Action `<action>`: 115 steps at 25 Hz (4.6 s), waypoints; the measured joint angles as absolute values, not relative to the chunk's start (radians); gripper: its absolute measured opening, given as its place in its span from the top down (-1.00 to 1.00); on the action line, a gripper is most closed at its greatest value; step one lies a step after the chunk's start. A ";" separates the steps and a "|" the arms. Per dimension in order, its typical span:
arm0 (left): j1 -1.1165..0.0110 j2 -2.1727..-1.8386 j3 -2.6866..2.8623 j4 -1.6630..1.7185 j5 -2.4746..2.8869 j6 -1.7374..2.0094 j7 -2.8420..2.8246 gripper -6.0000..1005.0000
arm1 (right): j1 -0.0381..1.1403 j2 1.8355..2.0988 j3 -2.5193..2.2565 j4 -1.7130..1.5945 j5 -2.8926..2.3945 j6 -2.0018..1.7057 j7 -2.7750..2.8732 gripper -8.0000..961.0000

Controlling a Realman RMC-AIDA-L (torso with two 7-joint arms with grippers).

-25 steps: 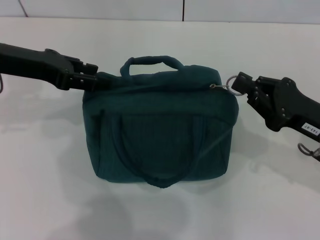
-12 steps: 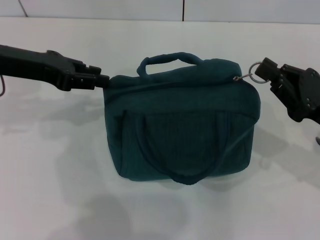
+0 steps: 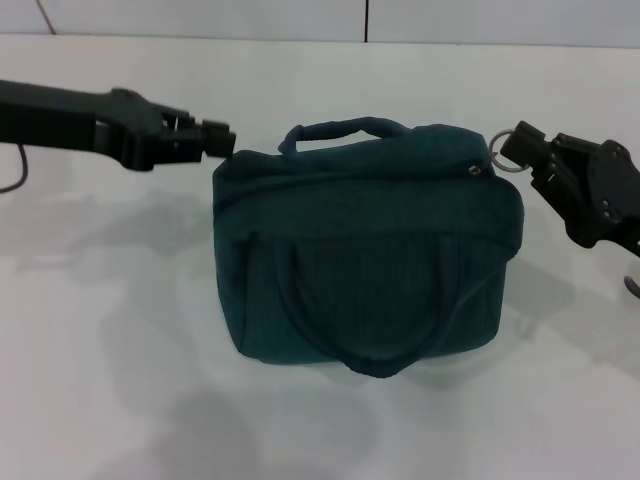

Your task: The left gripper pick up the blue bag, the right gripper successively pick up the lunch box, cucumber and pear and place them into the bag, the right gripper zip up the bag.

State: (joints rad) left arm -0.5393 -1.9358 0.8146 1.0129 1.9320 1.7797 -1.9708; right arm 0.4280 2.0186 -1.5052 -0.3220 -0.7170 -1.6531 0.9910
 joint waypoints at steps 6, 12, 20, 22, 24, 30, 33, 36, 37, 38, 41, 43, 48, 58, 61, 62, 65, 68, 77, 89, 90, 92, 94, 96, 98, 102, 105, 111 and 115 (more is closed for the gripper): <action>-0.536 -1.926 0.821 1.013 1.864 1.837 -1.996 0.72 | 0.428 2.020 -1.506 -0.322 -0.718 -1.650 0.991 0.96; -0.546 -1.926 0.827 1.014 1.890 1.855 -1.996 0.11 | 0.428 2.020 -1.508 -0.322 -0.719 -1.648 0.991 0.96; -0.468 -1.967 0.824 1.017 1.872 1.909 -1.920 -0.51 | 0.430 2.020 -1.504 -0.322 -0.719 -1.646 0.991 0.96; -0.422 -1.997 0.821 1.017 1.847 1.909 -1.842 -0.65 | 0.429 2.020 -1.502 -0.322 -0.717 -1.646 0.991 0.96; -0.382 -2.029 0.814 1.017 1.824 1.903 -1.760 -0.69 | 0.429 2.020 -1.501 -0.322 -0.717 -1.645 0.990 0.96; -0.275 -2.093 0.765 0.952 1.713 1.889 -1.458 -0.75 | 0.431 2.020 -1.500 -0.322 -0.714 -1.635 0.990 0.96; -0.252 -2.091 0.771 0.819 1.621 1.887 -1.257 -0.75 | 0.431 2.020 -1.500 -0.322 -0.712 -1.632 0.990 0.96; -0.256 -2.094 0.773 0.733 1.609 1.886 -1.105 -0.75 | 0.434 2.020 -1.499 -0.322 -0.711 -1.629 0.992 0.96; -0.258 -2.094 0.773 0.724 1.609 1.886 -1.089 -0.75 | 0.436 2.021 -1.500 -0.322 -0.711 -1.628 0.993 0.96; -0.265 -2.094 0.773 0.694 1.611 1.886 -1.056 -0.75 | 0.438 2.021 -1.500 -0.322 -0.711 -1.627 0.995 0.96; -0.281 -2.093 0.774 0.635 1.621 1.883 -0.971 -0.75 | 0.438 2.022 -1.500 -0.322 -0.710 -1.626 0.999 0.96; -0.283 -2.094 0.779 0.624 1.630 1.866 -0.935 -0.75 | 0.439 2.022 -1.499 -0.322 -0.710 -1.626 1.000 0.96; -0.288 -2.097 0.838 0.598 1.627 1.725 -0.844 -0.75 | 0.439 2.023 -1.499 -0.322 -0.710 -1.627 1.002 0.96; -0.299 -2.099 0.845 0.514 1.568 1.676 -0.618 -0.62 | 0.434 2.025 -1.502 -0.322 -0.710 -1.638 1.017 0.96; -0.299 -2.097 0.867 0.504 1.530 1.681 -0.602 -0.39 | 0.431 2.025 -1.503 -0.322 -0.710 -1.639 1.019 0.96; -0.298 -2.095 0.878 0.501 1.519 1.684 -0.599 -0.31 | 0.431 2.025 -1.503 -0.322 -0.710 -1.639 1.021 0.96; -0.298 -2.094 0.886 0.501 1.508 1.697 -0.598 -0.16 | 0.431 2.024 -1.504 -0.322 -0.710 -1.640 1.026 0.96; -0.299 -2.094 0.886 0.500 1.504 1.703 -0.598 0.00 | 0.431 2.023 -1.504 -0.320 -0.710 -1.640 1.026 0.96; -0.294 -2.092 0.886 0.442 1.407 1.706 -0.597 0.35 | 0.418 2.023 -1.497 -0.311 -0.701 -1.640 1.021 0.96; -0.269 -2.092 0.881 0.414 1.343 1.711 -0.573 0.53 | 0.406 2.019 -1.495 -0.305 -0.667 -1.634 1.016 0.96; -0.267 -2.092 0.881 0.413 1.338 1.711 -0.573 0.54 | 0.405 2.019 -1.495 -0.302 -0.665 -1.633 1.016 0.96; -0.263 -2.091 0.881 0.412 1.331 1.712 -0.570 0.56 | 0.405 2.019 -1.495 -0.294 -0.663 -1.633 1.015 0.96; -0.258 -2.091 0.881 0.411 1.325 1.712 -0.563 0.57 | 0.406 2.019 -1.495 -0.287 -0.662 -1.632 1.015 0.96; -0.253 -2.091 0.880 0.410 1.320 1.712 -0.553 0.59 | 0.406 2.019 -1.496 -0.285 -0.661 -1.632 1.015 0.96; -0.253 -2.091 0.883 0.409 1.323 1.712 -0.549 0.61 | 0.406 2.019 -1.496 -0.285 -0.661 -1.632 1.014 0.96; -0.260 -2.091 0.890 0.409 1.336 1.715 -0.548 0.89 | 0.409 2.019 -1.496 -0.285 -0.660 -1.625 1.012 0.96; -0.261 -2.091 0.885 0.412 1.320 1.720 -0.548 0.89 | 0.413 2.019 -1.496 -0.285 -0.659 -1.622 1.012 0.96; -0.264 -2.082 0.884 0.445 1.295 1.747 -0.640 0.71 | 0.414 2.019 -1.496 -0.285 -0.661 -1.621 1.009 0.96; -0.282 -2.080 0.883 0.484 1.356 1.726 -0.716 0.39 | 0.414 2.019 -1.496 -0.285 -0.661 -1.622 1.008 0.96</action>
State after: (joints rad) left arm -0.2821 -2.0800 0.8829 0.4838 1.3555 1.7257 -0.7162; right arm 0.4142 2.0187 -1.4956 -0.2853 -0.6609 -1.6217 1.0079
